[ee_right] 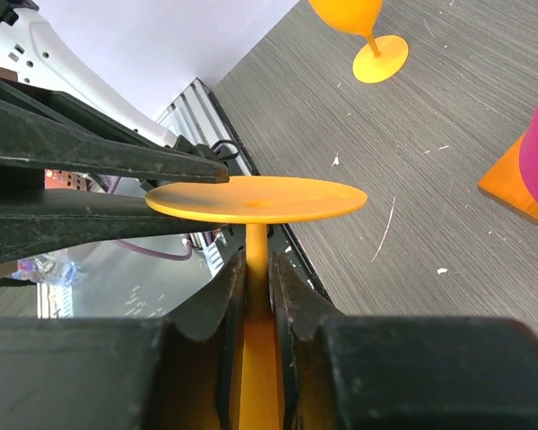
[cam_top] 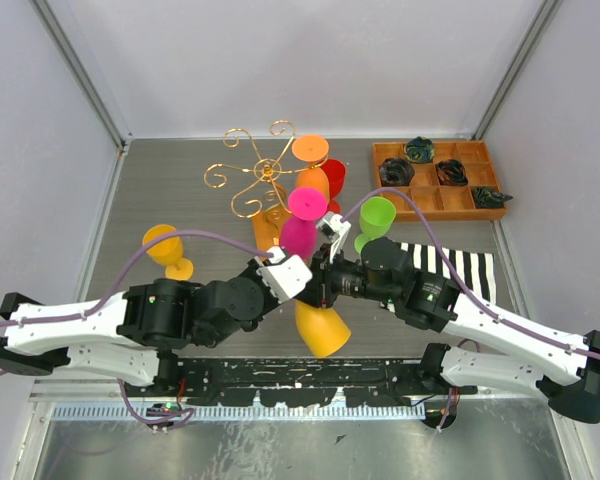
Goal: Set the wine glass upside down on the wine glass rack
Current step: Turn the wine glass upside down at the wine rack.
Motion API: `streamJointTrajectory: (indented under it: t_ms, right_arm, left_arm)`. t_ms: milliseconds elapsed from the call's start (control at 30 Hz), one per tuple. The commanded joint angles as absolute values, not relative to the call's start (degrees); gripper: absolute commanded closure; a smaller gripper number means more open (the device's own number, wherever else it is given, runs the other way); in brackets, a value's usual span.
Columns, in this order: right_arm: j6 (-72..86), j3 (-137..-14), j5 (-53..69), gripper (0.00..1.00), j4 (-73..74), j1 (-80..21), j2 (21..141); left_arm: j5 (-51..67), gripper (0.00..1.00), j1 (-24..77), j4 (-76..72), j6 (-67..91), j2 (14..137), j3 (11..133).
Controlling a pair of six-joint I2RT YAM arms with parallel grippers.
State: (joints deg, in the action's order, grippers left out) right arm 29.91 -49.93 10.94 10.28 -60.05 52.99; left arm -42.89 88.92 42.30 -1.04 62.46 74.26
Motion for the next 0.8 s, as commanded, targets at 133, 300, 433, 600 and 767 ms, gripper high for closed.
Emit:
streamJointTrajectory:
  t_ms: [133, 300, 433, 600, 767]
  right_arm:
    - [29.44, -49.45, 8.89, 0.99, 10.48, -60.06, 52.05]
    - [29.1, -49.14, 7.57, 0.99, 10.7, -60.03, 51.99]
    - [27.79, -49.37, 5.96, 0.99, 12.94, -60.04, 51.81]
    - [26.31, -48.97, 4.02, 0.99, 16.17, -60.11, 51.04]
    - [26.36, -47.6, 3.02, 1.0, 16.39, -60.06, 49.7]
  left_arm:
    - [-44.65, 0.65, 88.84, 40.14, 1.16, 57.57, 74.42]
    - [-45.1, 0.6, 88.86, 38.49, 1.94, 54.73, 72.86]
    - [-48.5, 0.49, 88.78, 37.17, 2.77, 52.56, 71.43]
    - [-51.76, 0.39, 88.42, 36.43, -1.18, 54.02, 71.94]
    - [-48.44, 0.39, 83.61, 35.99, -3.16, 55.07, 74.91]
